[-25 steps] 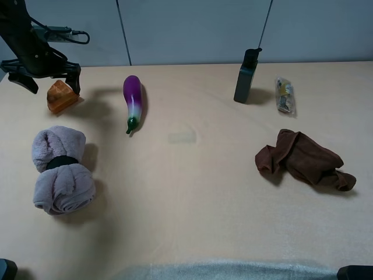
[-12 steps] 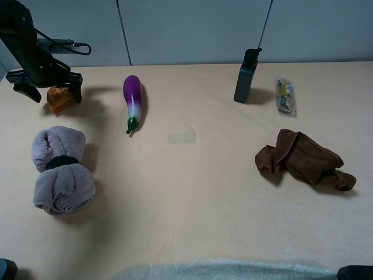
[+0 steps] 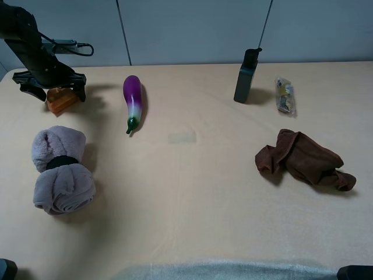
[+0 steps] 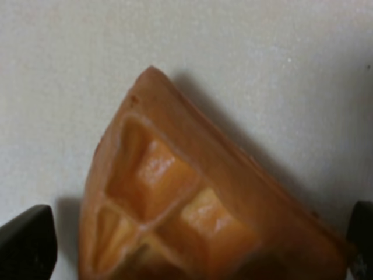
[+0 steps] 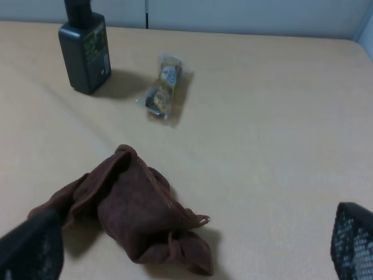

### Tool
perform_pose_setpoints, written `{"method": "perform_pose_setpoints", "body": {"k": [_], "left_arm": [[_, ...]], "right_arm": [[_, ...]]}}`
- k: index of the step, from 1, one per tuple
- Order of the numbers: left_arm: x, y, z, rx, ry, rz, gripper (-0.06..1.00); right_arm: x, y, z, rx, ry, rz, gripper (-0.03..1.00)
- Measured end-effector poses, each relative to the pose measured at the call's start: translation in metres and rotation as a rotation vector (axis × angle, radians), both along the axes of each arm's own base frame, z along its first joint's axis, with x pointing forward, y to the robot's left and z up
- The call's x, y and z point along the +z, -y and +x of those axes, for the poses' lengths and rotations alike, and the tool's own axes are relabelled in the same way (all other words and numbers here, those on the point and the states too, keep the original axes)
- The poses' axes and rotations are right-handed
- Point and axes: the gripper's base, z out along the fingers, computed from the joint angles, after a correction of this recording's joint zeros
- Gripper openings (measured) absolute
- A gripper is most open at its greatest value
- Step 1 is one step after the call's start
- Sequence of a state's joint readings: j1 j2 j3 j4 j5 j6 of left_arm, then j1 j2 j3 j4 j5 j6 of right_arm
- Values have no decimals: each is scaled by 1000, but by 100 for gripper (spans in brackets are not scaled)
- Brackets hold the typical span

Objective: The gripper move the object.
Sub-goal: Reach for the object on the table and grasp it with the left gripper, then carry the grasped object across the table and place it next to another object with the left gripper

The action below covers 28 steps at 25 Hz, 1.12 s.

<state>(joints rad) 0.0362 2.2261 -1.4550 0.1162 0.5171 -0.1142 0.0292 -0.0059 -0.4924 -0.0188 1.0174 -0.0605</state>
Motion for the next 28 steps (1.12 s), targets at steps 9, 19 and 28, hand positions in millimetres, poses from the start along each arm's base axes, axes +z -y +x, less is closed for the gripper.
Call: {"method": "perform_pose_setpoints", "body": {"k": [9,19,28], "left_arm": [[1,0,3,0,35,-1,87],[1,0,3,1,35,-2,72],[0,0,1,4,6,-2,72]], "right_arm": [[0,0,0,0,0,0,69],[0,0,0,0,0,0,69],[0,0,0,0,0,0,69]]}}
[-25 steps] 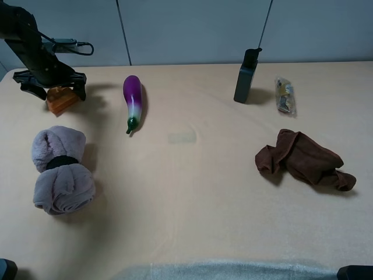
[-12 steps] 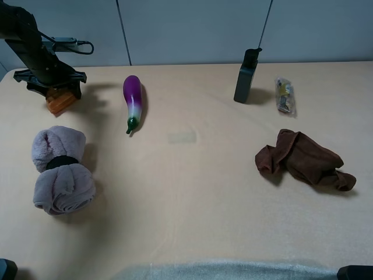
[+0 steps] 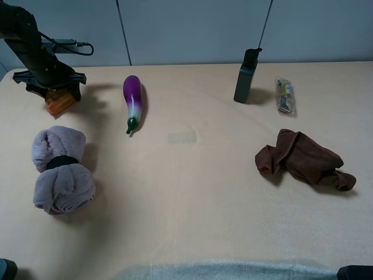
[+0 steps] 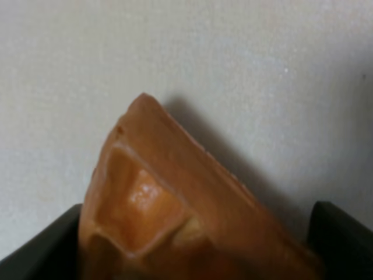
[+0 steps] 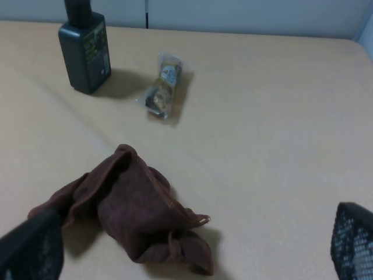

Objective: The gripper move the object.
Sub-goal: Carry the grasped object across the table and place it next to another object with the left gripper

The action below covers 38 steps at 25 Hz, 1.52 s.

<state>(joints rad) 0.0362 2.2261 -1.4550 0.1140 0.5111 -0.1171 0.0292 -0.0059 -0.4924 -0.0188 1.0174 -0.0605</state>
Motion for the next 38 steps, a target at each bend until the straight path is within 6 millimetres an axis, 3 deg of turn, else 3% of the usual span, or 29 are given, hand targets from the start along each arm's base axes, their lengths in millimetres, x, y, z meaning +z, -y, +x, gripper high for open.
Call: {"method": "perform_pose_setpoints", "body": {"k": [15,22,38], "left_arm": [[9,0,1,6,-46,2,72],[38,-1,1,10,-37,5,72],[99,-1,-20,25,-75,7,72]], "right_arm": [[0,0,0,0,0,0,69],[0,0,0,0,0,0,69],[0,0,0,0,-1,0,69]]}}
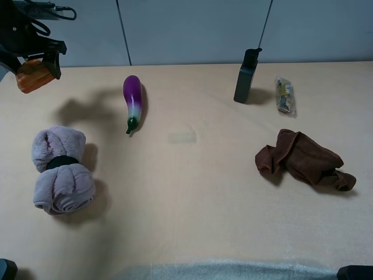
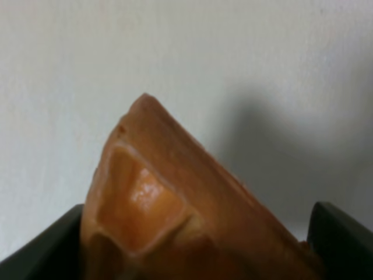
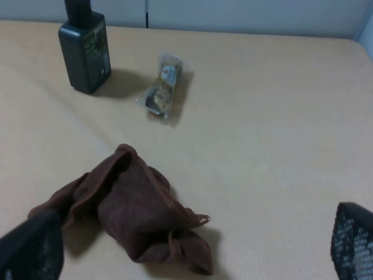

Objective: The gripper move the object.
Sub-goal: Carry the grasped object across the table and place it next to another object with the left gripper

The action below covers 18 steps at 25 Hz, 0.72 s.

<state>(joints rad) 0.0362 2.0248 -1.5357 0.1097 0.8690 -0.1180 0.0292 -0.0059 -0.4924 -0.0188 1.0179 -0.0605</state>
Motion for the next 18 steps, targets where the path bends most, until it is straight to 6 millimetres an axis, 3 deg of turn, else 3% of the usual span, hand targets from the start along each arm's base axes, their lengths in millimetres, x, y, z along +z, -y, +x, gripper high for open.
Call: {"method": "perform_pose_setpoints", "body": {"k": [9,18], "left_arm": [[23,12,-10,-28,-3,3,72],[33,54,-15,-133,9,3,72]], "right_arm": [[0,0,0,0,0,0,69],[0,0,0,1,0,1,69]]}}
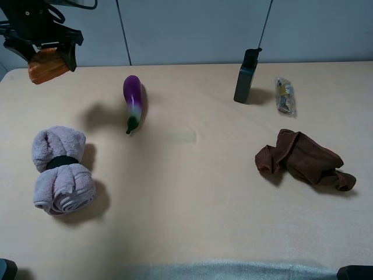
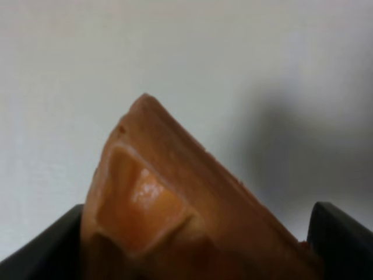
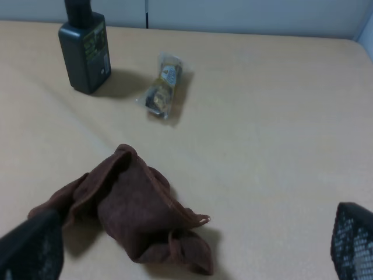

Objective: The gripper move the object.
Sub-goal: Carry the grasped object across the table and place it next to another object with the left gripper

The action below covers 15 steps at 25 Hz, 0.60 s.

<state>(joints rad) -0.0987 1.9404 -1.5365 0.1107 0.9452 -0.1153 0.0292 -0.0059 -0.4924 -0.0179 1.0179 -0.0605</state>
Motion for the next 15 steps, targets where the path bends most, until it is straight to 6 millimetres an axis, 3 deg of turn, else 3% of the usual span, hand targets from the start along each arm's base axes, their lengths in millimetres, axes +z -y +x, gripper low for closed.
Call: {"method": "perform_pose_setpoints", "body": {"k": [15], "left_arm": [[0,85,-18,-172,-14,-4,72]], "right_arm": [[0,0,0,0,1,0,69]]}}
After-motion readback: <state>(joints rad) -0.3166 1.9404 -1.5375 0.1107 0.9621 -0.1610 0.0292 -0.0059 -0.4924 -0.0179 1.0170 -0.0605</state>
